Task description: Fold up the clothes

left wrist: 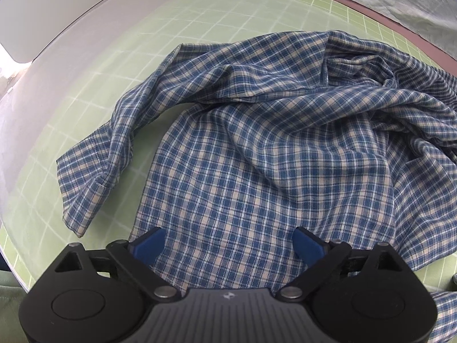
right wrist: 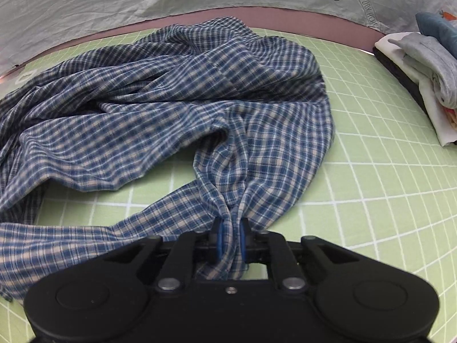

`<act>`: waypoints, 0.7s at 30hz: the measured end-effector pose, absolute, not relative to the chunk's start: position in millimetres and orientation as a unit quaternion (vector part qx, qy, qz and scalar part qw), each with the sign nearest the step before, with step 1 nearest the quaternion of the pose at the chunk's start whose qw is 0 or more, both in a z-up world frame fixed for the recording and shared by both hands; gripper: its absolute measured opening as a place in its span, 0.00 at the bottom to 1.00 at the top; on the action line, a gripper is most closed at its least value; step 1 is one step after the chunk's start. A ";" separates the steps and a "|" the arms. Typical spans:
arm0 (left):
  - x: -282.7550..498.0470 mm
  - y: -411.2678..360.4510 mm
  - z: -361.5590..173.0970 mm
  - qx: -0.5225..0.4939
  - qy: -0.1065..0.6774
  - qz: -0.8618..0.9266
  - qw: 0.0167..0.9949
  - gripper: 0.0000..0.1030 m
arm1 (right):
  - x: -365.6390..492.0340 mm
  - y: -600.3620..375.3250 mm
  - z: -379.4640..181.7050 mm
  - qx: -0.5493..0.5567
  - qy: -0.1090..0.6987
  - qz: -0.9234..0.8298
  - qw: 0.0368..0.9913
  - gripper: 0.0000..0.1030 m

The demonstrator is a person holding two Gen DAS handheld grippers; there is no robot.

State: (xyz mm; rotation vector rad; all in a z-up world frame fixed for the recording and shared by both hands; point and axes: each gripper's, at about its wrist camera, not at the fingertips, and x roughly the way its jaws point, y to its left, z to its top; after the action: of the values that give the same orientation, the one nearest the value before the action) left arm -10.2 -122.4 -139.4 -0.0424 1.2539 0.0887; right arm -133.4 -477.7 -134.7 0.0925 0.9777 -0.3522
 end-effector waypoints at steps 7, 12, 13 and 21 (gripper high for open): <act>-13.4 -120.4 -142.6 -0.027 0.587 0.062 0.806 1.00 | -112.9 -572.4 -135.2 0.012 0.468 -0.216 0.857 0.11; -13.2 -115.5 -143.2 -0.035 0.592 0.075 0.802 1.00 | -77.3 -639.3 -127.7 -0.039 0.455 -0.250 0.854 0.10; -14.0 -115.7 -142.6 -0.034 0.593 0.078 0.801 1.00 | -70.1 -649.7 -124.7 -0.054 0.448 -0.256 0.855 0.10; -16.0 -116.8 -145.4 -0.025 0.597 0.062 0.799 1.00 | -36.6 -683.4 -107.8 -0.066 0.418 -0.329 0.844 0.26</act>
State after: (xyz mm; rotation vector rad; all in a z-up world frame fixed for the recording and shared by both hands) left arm -16.0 -116.8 -145.4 -0.0539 1.2809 0.1324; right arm -36.6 -683.4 -107.8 -0.1402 0.8820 -0.6940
